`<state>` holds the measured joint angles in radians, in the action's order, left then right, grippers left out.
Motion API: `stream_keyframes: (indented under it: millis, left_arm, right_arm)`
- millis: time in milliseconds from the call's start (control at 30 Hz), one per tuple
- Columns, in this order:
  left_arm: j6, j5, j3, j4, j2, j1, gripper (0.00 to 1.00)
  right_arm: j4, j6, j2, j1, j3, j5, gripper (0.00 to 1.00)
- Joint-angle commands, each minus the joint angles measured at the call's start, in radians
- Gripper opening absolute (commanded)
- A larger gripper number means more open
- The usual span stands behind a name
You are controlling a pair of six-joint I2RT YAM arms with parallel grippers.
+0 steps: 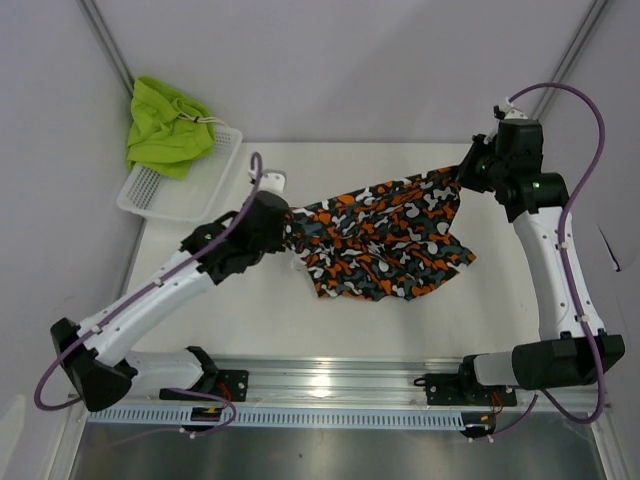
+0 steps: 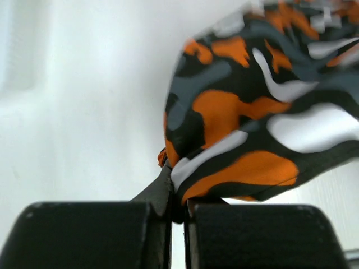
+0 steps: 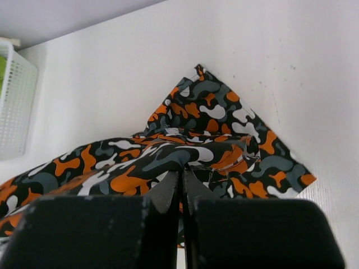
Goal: Fold and stack the shorts
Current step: Flatten the shorts out
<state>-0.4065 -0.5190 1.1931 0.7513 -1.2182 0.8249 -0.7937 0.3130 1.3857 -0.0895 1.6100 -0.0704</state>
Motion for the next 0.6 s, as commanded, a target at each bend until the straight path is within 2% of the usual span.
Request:
stream_keyframes:
  millis: [0,167,200,267,300,433,567]
  left_arm:
    - [0.064,0.02,0.12,0.105,0.042,-0.085,0.0]
    - [0.155,-0.022,0.373,0.206,0.019,-0.153,0.0]
    - [0.194,-0.026,0.489,0.235,0.002,-0.153,0.0]
    - [0.227,-0.016,0.569,0.259,-0.012,-0.153,0.0]
    - [0.262,0.0,0.683,0.281,-0.024,-0.153,0.0]
    - [0.296,0.042,0.883,0.345,-0.035,-0.153,0.0]
    - [0.301,0.115,0.97,0.373,0.011,-0.153,0.0]
  right_arm:
    - [0.092,-0.006,-0.091,0.008,-0.027,0.059,0.0]
    - [0.145,-0.034,-0.174,0.01,-0.056,0.047,0.0]
    - [0.154,-0.043,-0.197,0.011,-0.049,0.04,0.0]
    - [0.16,-0.071,-0.218,0.011,-0.035,0.008,0.0]
    - [0.174,-0.081,-0.246,0.013,-0.022,-0.008,0.0]
    - [0.182,-0.103,-0.31,0.016,0.023,-0.1,0.0]
    - [0.151,-0.104,-0.382,0.014,0.065,-0.173,0.0]
